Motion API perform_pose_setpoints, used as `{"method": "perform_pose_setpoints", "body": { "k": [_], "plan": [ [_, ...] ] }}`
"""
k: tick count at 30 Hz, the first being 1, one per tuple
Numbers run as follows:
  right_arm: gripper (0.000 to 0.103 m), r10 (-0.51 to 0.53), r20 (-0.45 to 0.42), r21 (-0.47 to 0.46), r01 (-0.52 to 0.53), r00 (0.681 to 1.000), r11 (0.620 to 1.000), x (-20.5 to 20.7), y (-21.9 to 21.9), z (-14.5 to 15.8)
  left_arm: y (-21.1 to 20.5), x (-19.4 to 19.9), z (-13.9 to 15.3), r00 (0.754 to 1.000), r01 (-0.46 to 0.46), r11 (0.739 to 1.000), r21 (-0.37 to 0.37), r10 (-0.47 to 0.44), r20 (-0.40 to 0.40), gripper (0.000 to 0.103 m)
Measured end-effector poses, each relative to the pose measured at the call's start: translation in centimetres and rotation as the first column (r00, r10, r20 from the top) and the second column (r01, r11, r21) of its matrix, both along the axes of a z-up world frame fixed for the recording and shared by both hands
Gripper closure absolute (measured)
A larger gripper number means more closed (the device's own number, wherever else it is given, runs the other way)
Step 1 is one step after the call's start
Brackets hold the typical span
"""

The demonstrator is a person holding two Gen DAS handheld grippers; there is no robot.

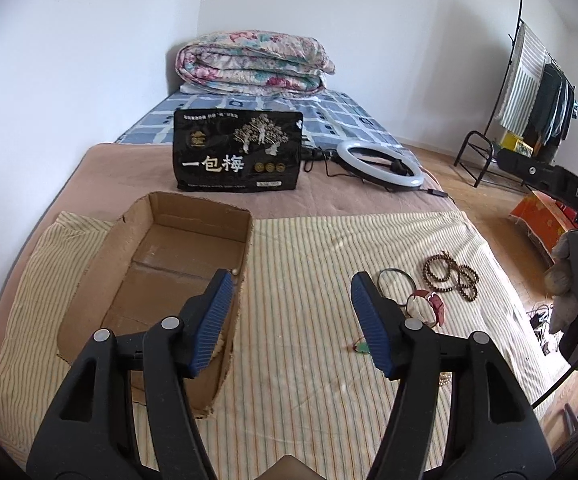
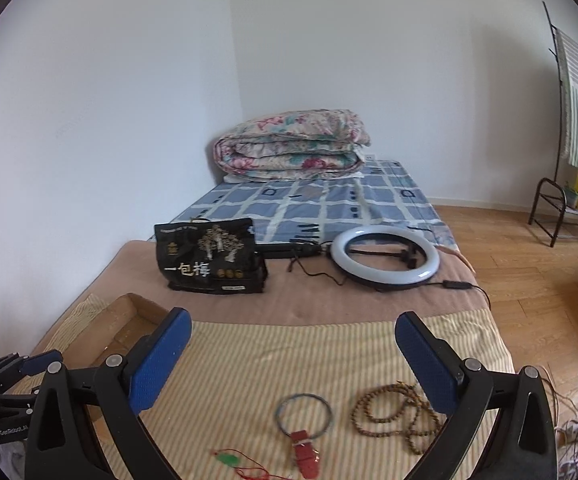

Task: Organize jewelry
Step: 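Lift the left tool out of the box and move toward the jade pendant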

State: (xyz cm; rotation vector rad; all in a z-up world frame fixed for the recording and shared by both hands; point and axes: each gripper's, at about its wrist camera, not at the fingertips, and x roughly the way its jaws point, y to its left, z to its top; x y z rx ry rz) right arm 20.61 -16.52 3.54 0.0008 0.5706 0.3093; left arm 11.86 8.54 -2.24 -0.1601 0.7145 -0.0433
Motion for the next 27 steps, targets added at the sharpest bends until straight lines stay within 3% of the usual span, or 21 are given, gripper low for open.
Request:
{"method": "perform_pose_setpoints", "body": {
  "k": [8, 27],
  "plan": [
    [0.0, -0.019, -0.104, -0.039, 0.015, 0.994, 0.999, 0.3, -2.9, -3.3, -1.9, 0.7, -1.6, 0.998, 0.052, 0.999, 0.001, -0.052, -0.043, 0.04],
    [0.0, 0.045, -0.304, -0.104, -0.08, 0.952, 0.991, 0.5, -1.9, -10.8, -8.4, 2.4, -8.2, 0.961, 0.201, 0.98, -0.012, -0.199, -0.191, 0.04]
  ]
}}
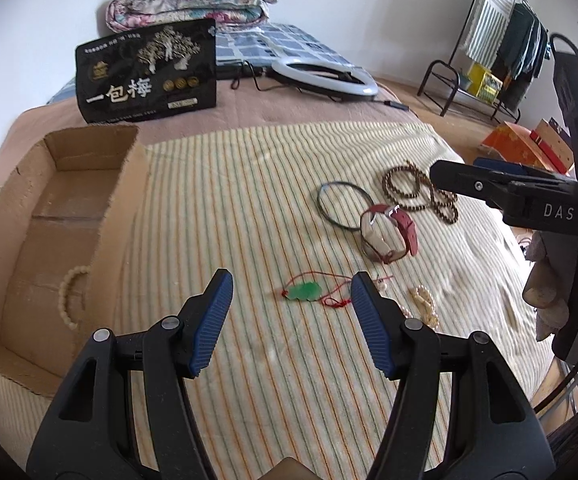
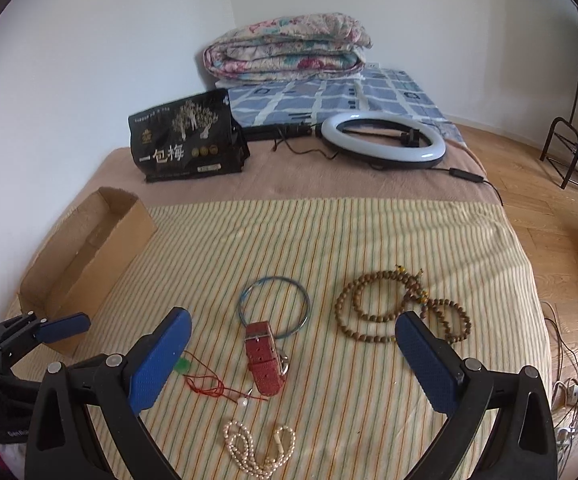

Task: Organize jewelry
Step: 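Lift the left tool out of the box and move toward the jade pendant, then grasp the green jade pendant with the left tool while the right tool grasps the red watch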

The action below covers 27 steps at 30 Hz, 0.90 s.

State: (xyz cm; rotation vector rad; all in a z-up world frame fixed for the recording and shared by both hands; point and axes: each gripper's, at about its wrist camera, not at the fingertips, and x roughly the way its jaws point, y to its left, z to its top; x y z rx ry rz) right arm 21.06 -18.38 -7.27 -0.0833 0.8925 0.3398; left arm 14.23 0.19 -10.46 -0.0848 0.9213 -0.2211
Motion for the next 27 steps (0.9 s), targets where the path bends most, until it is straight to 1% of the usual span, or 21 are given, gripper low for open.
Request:
{"method": "perform_pose_setpoints", "body": {
  "k": [7, 10, 13, 17, 18, 23, 25, 27],
  "plan": [
    [0.001, 0.017, -0.06, -0.026, -0.019, 0.998, 0.999, 0.5, 0.5, -2.1, -0.9, 0.4, -2.5, 0.999, 0.012, 1.0, -0.006, -0.012, -0.041, 0.04],
    [0.004, 0.027, -0.081, -0.027, -0.029, 0.996, 0.999, 0.6, 0.6, -2.8, -1.3, 0.5, -3.0, 0.999, 0.024, 1.0, -0.007, -0.024, -0.047, 0.04],
    [0.004, 0.03, -0.086, -0.044, -0.034, 0.996, 0.998, 0.7, 0.8, -3.3, -1.8, 0.8, -3.5, 0.998, 0.037, 0.999, 0.011, -0.036, -0.042, 0.04],
    [0.006, 0.028, -0.095, -0.049, -0.033, 0.995, 0.998, 0.9, 1.0, -3.7, -2.1, 1.4, -4.5, 0.998, 0.032, 0.999, 0.021, -0.031, -0.059, 0.04],
    [0.007, 0.028, -0.097, -0.051, -0.033, 0.995, 0.998, 0.9, 1.0, -3.8, -2.2, 1.6, -4.8, 0.997, 0.031, 0.999, 0.019, -0.029, -0.066, 0.04],
    [0.008, 0.021, -0.106, -0.058, -0.027, 0.994, 0.998, 1.2, 0.9, -4.2, -2.4, 2.2, -5.5, 0.997, 0.026, 0.999, 0.02, -0.024, -0.072, 0.04],
    [0.01, 0.023, -0.112, -0.056, -0.03, 0.993, 0.998, 1.3, 1.0, -4.4, -2.5, 2.4, -5.8, 0.997, 0.023, 0.999, 0.028, -0.021, -0.07, 0.04],
    [0.016, 0.027, -0.119, -0.057, -0.034, 0.993, 0.998, 1.4, 1.1, -4.5, -2.5, 2.7, -6.1, 0.997, 0.021, 0.999, 0.035, -0.019, -0.074, 0.04]
  ]
}}
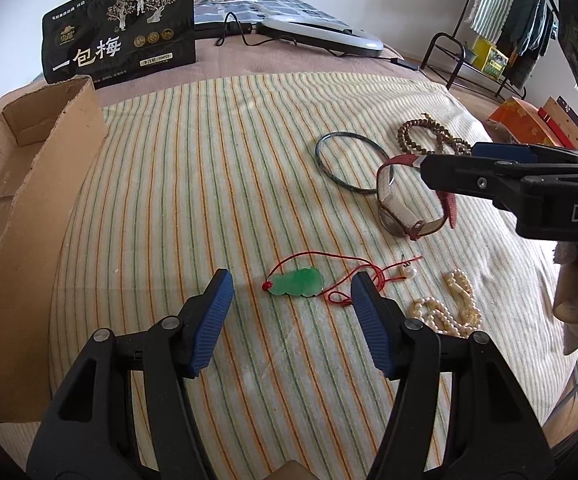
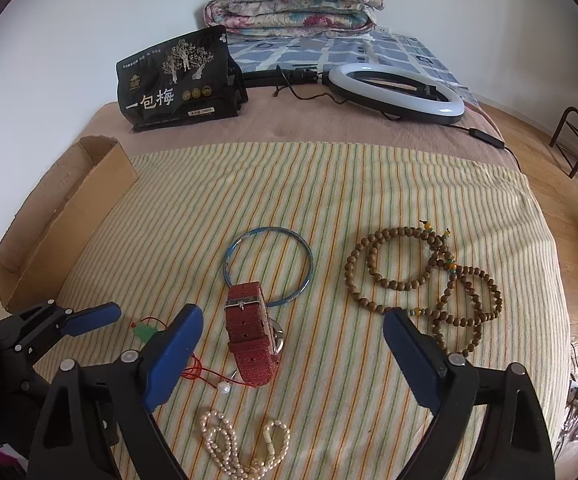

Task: Organize jewelry
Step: 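Grasp the green jade pendant with the left tool while the right tool grasps the red watch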

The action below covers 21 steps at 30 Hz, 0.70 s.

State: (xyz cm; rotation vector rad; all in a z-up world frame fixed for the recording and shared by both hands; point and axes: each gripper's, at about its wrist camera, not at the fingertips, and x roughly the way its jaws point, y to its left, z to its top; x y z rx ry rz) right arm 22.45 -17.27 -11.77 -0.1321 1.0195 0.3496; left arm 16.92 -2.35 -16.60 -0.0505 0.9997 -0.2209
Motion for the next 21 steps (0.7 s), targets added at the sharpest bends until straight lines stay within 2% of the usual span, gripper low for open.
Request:
{"method": "perform_pose_setpoints", "body": {
  "k": [10, 13, 19, 21],
  "plan": [
    [0.017, 0.021, -0.01, -0.016, -0.021, 1.0, 1.0, 0.1, 0.6, -0.6, -0.1, 0.5, -0.8, 1.0, -0.004, 1.0, 0.017, 0.004, 0.004, 0.04],
    [0.022, 0.029, -0.02, -0.023, -0.03, 0.999, 0.999, 0.1, 0.8, -0.9, -0.2, 0.6, -1.0, 1.0, -0.001, 0.999, 0.036, 0.001, 0.012, 0.041],
    [0.03, 0.039, -0.028, -0.046, -0.04, 0.999, 0.998, 0.2, 1.1, -1.4, -0.2, 0.6, -1.2, 1.0, -0.016, 0.997, 0.072, 0.014, 0.027, 0.059],
    [0.038, 0.039, -0.035, -0.048, -0.041, 0.999, 0.998, 0.3, 1.1, -1.5, -0.1, 0.6, -1.2, 0.999, -0.019, 0.997, 0.077, 0.017, 0.032, 0.064]
  ]
}}
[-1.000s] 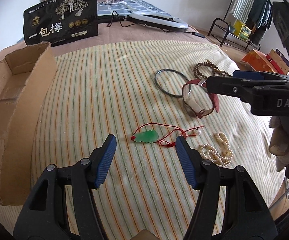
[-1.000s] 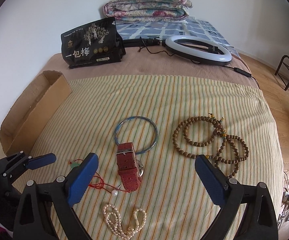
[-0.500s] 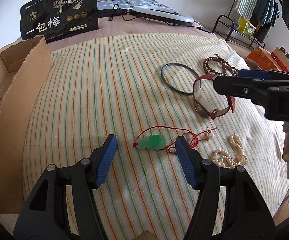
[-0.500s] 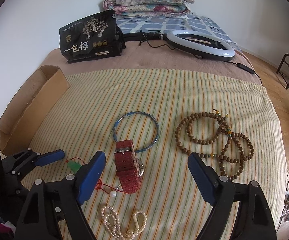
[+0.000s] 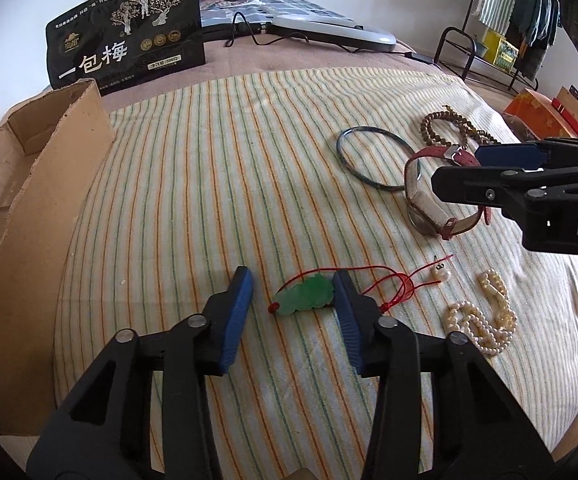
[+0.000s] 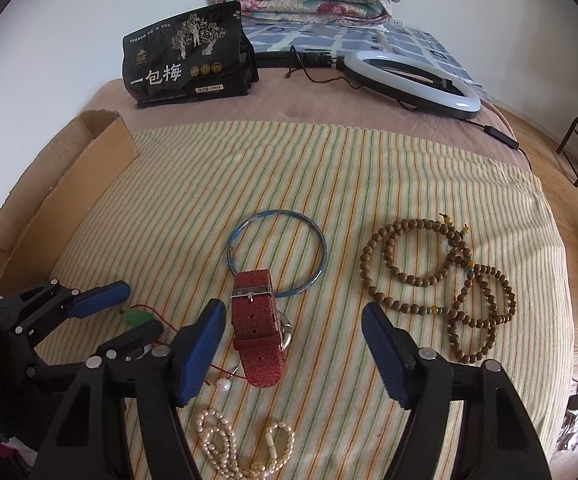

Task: Organize jewelry
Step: 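Grasp the green jade pendant with the left tool while the right tool grasps the red watch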

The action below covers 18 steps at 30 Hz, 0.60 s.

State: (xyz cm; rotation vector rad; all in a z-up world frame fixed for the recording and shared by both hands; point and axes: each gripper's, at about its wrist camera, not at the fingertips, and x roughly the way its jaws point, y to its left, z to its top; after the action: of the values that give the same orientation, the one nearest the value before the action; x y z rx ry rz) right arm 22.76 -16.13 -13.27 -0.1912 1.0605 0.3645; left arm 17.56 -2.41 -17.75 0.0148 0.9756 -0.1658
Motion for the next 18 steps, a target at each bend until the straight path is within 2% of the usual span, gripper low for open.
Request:
{"method": "perform_pose_setpoints", "body": {
  "k": [1, 3, 9, 12, 18],
  "plan": [
    [0.04, 0.001, -0.003, -0.001, -0.001, 1.0, 1.0, 0.01, 0.02, -0.08, 0.04, -0.02, 0.01, 1.0, 0.0, 1.0, 0.003, 0.0, 0.003, 0.068],
    [0.052, 0.004, -0.01, -0.002, -0.004, 1.0, 1.0, 0.08, 0.1, -0.19, 0.11, -0.01, 0.04, 1.0, 0.001, 1.0, 0.005, -0.001, 0.006, 0.074],
    [0.074, 0.013, -0.017, 0.015, -0.013, 1.0, 1.0, 0.06, 0.19, -0.2, 0.3, 0.04, 0.09, 1.0, -0.002, 1.0, -0.009, 0.002, 0.002, 0.075],
    [0.081, 0.014, -0.019, 0.033, -0.014, 1.0, 0.999, 0.01, 0.08, 0.0, 0.46, 0.03, 0.24, 1.0, -0.006, 1.0, -0.022, 0.006, -0.005, 0.075],
    [0.083, 0.012, -0.01, 0.035, -0.011, 1.0, 0.999, -0.11, 0.02, 0.55, 0.68, -0.13, 0.6, 1.0, -0.011, 1.0, -0.027, 0.01, -0.006, 0.075]
  ]
}}
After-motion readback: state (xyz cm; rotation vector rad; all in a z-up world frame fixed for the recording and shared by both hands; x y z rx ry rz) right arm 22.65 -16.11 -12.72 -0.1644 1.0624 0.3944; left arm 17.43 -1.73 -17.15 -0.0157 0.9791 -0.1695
